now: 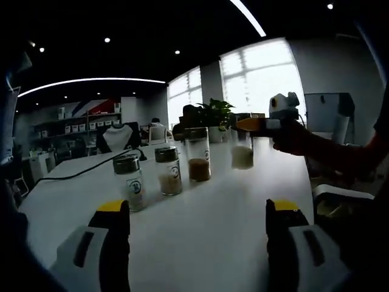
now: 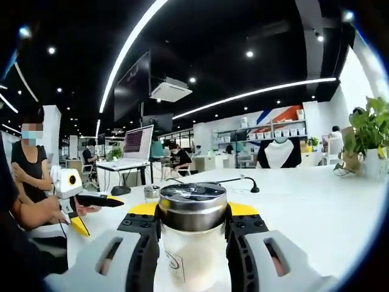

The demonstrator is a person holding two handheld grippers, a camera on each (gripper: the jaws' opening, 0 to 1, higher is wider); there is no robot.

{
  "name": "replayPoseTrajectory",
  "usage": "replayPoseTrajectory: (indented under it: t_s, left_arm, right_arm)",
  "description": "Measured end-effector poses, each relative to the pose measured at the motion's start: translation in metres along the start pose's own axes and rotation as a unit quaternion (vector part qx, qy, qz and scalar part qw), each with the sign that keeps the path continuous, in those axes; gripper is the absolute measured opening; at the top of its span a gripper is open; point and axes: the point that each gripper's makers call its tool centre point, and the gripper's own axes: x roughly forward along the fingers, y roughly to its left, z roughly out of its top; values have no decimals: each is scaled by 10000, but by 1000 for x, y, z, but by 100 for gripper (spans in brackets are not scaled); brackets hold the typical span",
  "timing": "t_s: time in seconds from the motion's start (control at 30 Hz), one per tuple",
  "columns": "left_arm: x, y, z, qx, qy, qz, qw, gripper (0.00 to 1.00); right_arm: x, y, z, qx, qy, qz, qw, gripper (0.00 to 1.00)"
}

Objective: Rotate the seasoning bottle until the label or dispensing opening points toward the visible target arrow and the bottle remains upright within the marked orientation range

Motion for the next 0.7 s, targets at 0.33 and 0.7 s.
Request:
replayPoseTrajectory:
  t_s: [0.33, 0.7]
  left_arm:
    - [-5, 7, 1, 14, 4, 65, 10000, 100]
    - [-6, 9, -1, -202, 26, 34, 9998, 100]
  right_arm:
    - [6, -39, -16, -32, 186, -149, 9997, 40]
    - [16, -69, -16, -232, 231, -74, 9994, 40]
